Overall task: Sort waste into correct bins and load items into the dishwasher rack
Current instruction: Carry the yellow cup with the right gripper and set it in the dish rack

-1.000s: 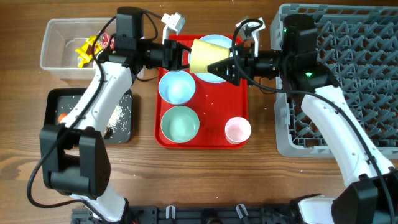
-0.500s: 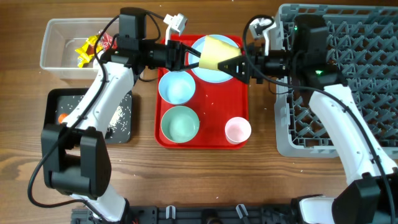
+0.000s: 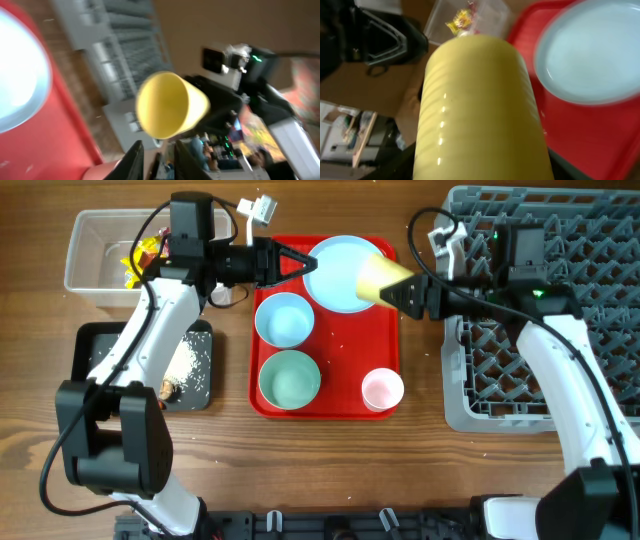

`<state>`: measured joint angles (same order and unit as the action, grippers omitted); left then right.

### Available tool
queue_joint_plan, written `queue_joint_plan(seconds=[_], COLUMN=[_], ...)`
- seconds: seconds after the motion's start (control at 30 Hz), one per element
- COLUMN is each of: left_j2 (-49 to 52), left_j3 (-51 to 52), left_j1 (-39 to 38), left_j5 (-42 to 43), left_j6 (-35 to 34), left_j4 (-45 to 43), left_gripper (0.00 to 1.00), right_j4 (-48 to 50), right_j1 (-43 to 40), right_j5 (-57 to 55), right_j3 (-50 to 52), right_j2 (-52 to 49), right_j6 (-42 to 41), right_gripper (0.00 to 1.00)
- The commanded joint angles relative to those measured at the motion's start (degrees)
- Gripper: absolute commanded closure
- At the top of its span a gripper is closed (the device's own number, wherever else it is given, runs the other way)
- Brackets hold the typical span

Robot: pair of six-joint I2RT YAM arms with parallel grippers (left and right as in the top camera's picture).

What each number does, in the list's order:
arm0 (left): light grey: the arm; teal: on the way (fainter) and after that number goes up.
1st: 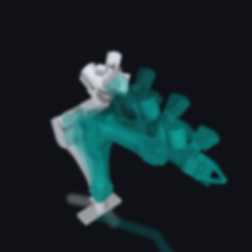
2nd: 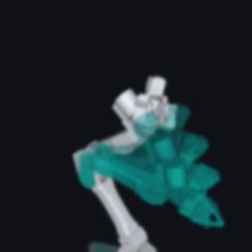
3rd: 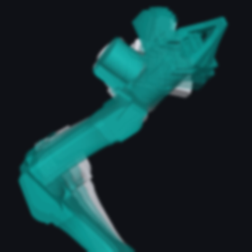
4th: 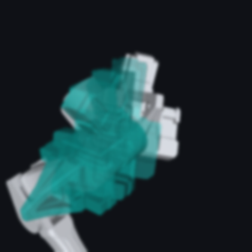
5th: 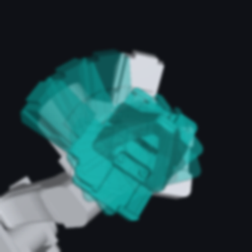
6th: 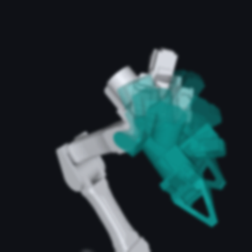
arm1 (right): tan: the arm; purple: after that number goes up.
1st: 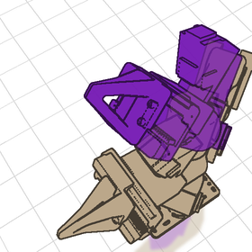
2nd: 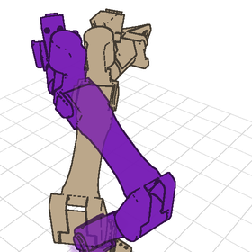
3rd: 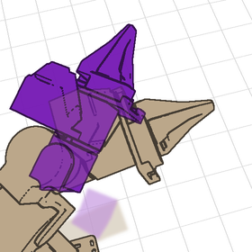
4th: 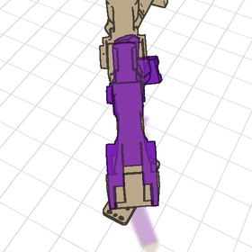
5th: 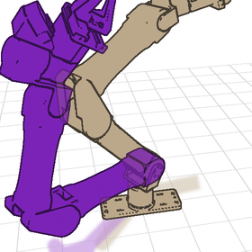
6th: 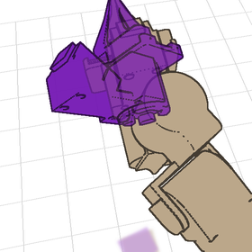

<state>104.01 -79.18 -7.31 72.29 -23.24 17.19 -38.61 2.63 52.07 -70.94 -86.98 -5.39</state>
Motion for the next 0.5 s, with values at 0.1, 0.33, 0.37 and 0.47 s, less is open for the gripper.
queue_joint_plan(seconds=[0.1,0.33,0.37,0.47], left_j2=[-0.8,-0.8,-0.8,-0.8], left_j3=[-0.7,-0.7,-0.7,-0.3], left_j1=[0.4,0.3,0.3,0.3], left_j5=[-26.6,-41.9,-42.0,-42.2], left_j6=[5.0,6.3,7.1,8.3], left_j4=[13.9,23.5,23.9,24.7], left_gripper=[0.78,0.79,0.79,0.80], right_j4=[-16.4,-33.9,-34.8,-36.0], right_j1=[-5.3,-21.9,-24.7,-31.5], right_j5=[-21.6,-38.4,-41.1,-46.4], right_j3=[-7.1,-7.9,-7.9,-7.8], right_j2=[10.9,17.2,16.9,15.0], right_j6=[-2.6,-3.6,-3.5,-3.6], right_gripper=[0.55,0.55,0.55,0.54])
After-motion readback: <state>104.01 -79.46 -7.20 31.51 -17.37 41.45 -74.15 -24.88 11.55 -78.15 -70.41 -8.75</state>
